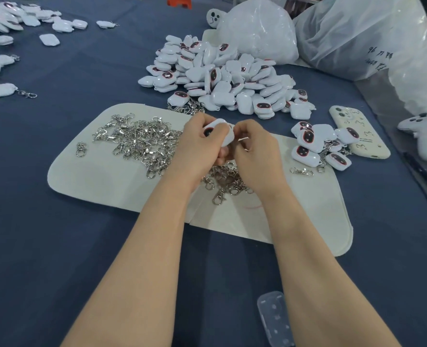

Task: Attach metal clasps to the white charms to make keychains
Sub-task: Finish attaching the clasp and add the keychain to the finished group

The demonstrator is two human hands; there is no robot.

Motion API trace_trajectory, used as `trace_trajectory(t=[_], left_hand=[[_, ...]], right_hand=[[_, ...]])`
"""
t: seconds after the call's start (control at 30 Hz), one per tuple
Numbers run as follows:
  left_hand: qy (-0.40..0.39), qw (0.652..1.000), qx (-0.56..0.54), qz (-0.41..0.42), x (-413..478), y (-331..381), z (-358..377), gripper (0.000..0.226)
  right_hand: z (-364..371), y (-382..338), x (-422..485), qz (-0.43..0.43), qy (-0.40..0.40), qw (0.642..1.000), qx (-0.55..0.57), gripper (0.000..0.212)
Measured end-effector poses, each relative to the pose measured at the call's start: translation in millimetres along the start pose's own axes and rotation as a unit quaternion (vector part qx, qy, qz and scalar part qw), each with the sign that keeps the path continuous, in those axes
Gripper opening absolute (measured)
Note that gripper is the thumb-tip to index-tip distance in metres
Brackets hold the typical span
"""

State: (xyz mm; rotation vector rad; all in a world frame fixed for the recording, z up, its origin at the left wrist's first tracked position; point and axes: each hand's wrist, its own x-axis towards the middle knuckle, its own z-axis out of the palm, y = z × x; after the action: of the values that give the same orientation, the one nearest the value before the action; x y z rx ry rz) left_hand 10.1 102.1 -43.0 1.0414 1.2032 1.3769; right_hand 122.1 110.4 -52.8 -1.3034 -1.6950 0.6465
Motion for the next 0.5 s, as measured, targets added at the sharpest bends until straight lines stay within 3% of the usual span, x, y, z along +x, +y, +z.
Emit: trace_trajectory(t=[0.17,0.27,0.5], left_hand=[[0.017,1.000,-0.014,-0.018,0.4,0.0,-0.6,0.002],[0.013,1.000,-0.001,-0.009,-0.8,-1.7,1.5,0.022],[0.026,0.954,0.280,0.105,2.9,-7.9,-0.1,0.011]], right_hand=[[-1.0,0.1,2.5,0.019,0.046,0.999,0.019,0.009],[-1.3,-1.7,2.9,0.025,0.047,0.997,0.049,0.019],[-3.5,-2.5,5.9,0.051,0.037,0.995,0.072,0.025]])
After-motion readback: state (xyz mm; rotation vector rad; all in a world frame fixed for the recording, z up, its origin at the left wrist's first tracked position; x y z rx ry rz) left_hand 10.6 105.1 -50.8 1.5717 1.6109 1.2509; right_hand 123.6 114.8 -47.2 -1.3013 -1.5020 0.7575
